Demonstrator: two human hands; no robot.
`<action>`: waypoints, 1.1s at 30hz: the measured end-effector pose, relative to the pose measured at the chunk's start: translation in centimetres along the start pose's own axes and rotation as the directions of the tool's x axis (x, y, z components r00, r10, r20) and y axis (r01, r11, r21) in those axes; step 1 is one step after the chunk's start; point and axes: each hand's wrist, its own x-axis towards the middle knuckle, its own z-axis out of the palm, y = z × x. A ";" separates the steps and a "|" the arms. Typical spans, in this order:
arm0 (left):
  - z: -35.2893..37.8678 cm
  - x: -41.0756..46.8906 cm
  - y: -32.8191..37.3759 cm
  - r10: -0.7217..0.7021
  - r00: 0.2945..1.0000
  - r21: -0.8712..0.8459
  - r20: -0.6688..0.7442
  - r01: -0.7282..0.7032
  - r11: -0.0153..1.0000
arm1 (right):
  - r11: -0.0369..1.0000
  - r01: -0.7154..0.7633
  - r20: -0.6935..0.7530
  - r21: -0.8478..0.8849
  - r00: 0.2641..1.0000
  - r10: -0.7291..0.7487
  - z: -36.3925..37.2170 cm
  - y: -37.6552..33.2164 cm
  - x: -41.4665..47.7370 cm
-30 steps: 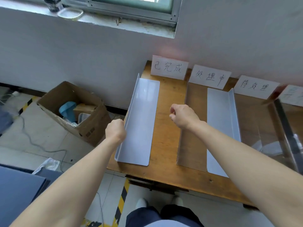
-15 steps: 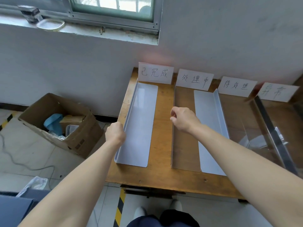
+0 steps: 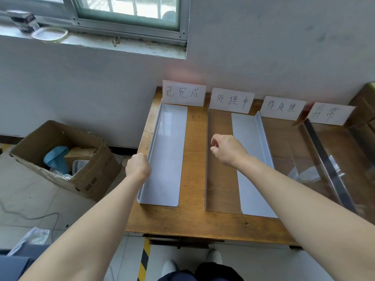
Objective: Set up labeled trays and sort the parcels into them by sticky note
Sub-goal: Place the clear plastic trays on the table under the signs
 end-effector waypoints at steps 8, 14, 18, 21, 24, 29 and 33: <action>-4.8 -1.9 4.5 0.220 0.970 0.099 -0.105 -0.210 0.973 | 0.996 -0.039 -0.101 -0.076 0.994 0.031 -2.7 -0.6 -0.2; -10.9 -3.8 10.2 0.550 0.810 0.117 -0.203 -0.538 0.835 | 0.988 0.039 -0.297 -0.146 0.951 -0.081 -8.6 -1.0 -1.5; -14.6 -6.1 13.9 0.679 0.661 0.132 -0.319 -0.678 0.723 | 0.979 0.040 -0.395 -0.201 0.911 -0.118 -12.6 -0.4 -3.7; -16.4 -8.1 16.6 0.745 0.557 0.135 -0.367 -0.760 0.635 | 0.970 0.020 -0.481 -0.240 0.866 -0.137 -15.1 0.5 -5.8; -17.5 -10.5 19.2 0.787 0.454 0.160 -0.418 -0.816 0.556 | 0.959 0.005 -0.543 -0.284 0.823 -0.165 -17.1 1.6 -8.0; -18.7 -14.4 22.8 0.807 0.348 0.209 -0.477 -0.847 0.489 | 0.951 0.004 -0.608 -0.308 0.768 -0.200 -19.8 4.5 -11.0; -18.5 -18.0 26.8 0.805 0.293 0.245 -0.516 -0.850 0.467 | 0.949 0.014 -0.655 -0.314 0.720 -0.228 -21.9 8.6 -12.8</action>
